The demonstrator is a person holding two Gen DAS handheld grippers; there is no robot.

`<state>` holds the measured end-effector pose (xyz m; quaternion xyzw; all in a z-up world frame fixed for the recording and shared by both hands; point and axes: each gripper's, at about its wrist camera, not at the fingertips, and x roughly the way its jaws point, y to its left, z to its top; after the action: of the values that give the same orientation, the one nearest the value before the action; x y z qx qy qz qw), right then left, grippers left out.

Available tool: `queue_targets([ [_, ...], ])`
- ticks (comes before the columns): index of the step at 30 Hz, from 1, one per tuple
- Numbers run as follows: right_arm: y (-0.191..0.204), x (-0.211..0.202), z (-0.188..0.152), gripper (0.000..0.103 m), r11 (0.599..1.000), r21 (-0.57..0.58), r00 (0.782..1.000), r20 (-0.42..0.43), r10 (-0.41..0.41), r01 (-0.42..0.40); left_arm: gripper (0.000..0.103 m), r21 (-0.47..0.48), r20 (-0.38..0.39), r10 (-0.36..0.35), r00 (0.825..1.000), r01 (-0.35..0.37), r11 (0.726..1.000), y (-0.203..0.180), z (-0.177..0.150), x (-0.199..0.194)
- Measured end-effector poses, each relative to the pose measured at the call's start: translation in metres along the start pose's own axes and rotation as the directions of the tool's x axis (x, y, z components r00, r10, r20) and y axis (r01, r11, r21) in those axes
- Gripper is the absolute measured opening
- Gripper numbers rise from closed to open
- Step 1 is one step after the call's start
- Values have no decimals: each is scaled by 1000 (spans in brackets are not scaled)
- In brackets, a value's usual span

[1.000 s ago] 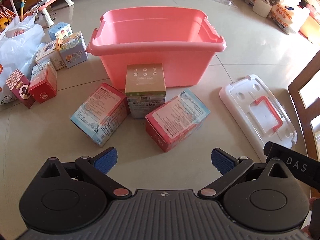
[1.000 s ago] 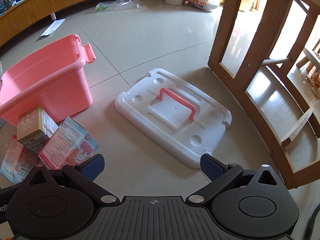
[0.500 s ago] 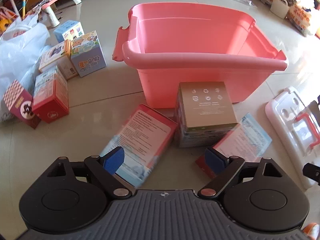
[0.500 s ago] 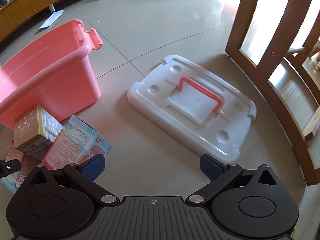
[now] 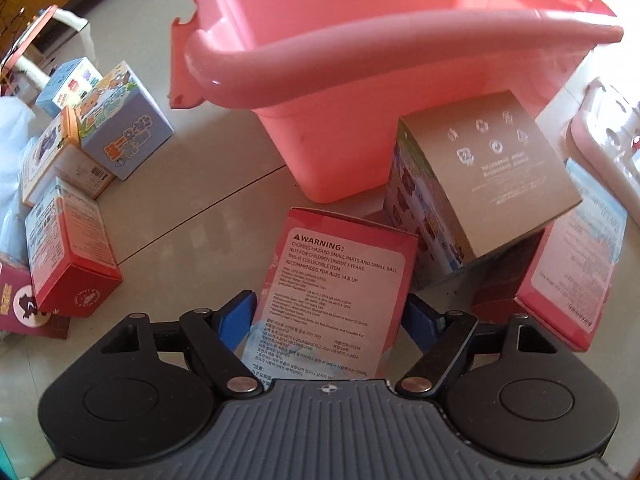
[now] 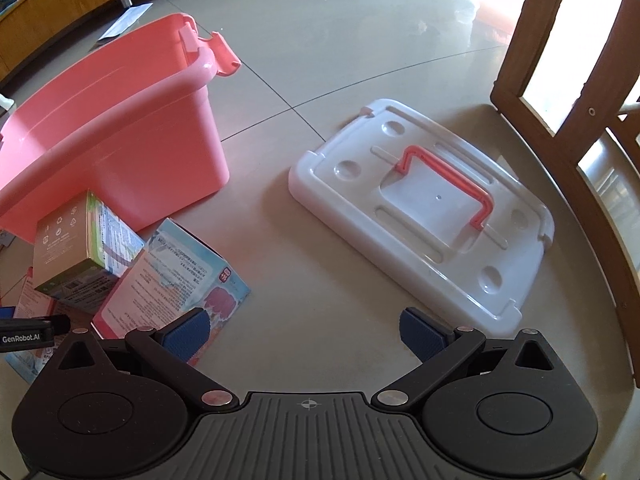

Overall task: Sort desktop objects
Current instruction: 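Close the left gripper on the WARNING box and lift it over the bin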

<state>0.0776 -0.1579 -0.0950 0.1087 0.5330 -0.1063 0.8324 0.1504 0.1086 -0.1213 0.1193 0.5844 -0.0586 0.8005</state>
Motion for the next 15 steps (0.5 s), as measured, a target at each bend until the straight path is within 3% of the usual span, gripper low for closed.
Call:
queue_targets([
  [8,-6,3,-3,101,998,60,1000,-31,3,-1,75,-57,-34,-10,999,8,998,-5,-4,-8],
  [15,-1,-14,-2,101,999,42,999,-29,18,-17,75,-132,-11,20,1000,-21,991,-13,-10,-55],
])
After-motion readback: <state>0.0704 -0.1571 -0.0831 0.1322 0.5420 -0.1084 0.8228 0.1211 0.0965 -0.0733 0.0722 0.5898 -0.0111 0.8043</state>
